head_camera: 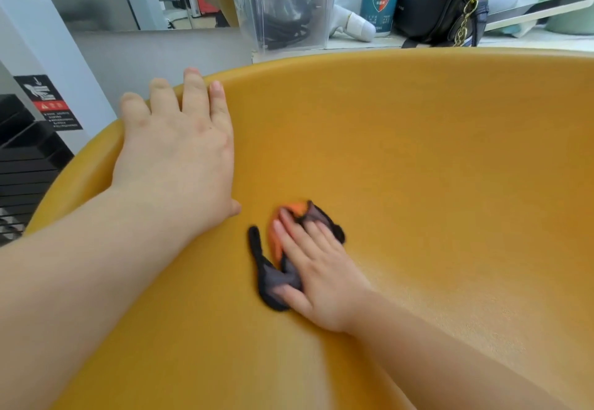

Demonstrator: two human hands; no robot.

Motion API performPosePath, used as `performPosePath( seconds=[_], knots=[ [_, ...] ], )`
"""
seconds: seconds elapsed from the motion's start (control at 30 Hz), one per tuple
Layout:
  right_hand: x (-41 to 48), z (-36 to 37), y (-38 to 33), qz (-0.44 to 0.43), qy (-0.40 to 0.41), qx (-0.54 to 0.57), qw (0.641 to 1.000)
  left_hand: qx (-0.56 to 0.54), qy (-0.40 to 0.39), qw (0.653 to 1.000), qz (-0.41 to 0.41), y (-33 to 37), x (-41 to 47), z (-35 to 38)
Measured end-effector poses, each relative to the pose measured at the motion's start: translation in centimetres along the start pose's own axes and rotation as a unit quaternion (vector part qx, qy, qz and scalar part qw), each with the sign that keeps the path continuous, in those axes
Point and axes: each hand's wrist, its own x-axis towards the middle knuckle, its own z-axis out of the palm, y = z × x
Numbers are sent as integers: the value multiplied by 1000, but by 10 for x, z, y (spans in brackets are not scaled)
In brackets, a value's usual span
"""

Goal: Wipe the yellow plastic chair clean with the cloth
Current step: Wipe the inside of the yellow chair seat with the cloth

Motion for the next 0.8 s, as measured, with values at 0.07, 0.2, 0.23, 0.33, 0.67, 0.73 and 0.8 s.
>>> performPosePath(
  seconds=[0.07,0.2,0.23,0.33,0.67,0.73,0.8],
  knots=[
    [-32,-1,37,56,-24,-53,997,0,-2,1000,1,0,0,0],
    [-34,-30,107,246,27,-115,962,-7,-10,1000,2,1,0,-1],
    [-20,-38,115,269,61,-125,953,-8,-12,1000,1,1,0,-1],
    [41,-57,108,310,139,-94,936,-13,-17,1000,-6,0,1,0],
    [60,-11,-39,58,105,67,991,-69,18,997,-29,1,3,4],
    [28,0,-28,25,85,57,994,-69,24,997,-25,1,4,5],
    [-1,4,-12,-2,65,45,997,-70,31,997,-24,1,5,5]
  ],
)
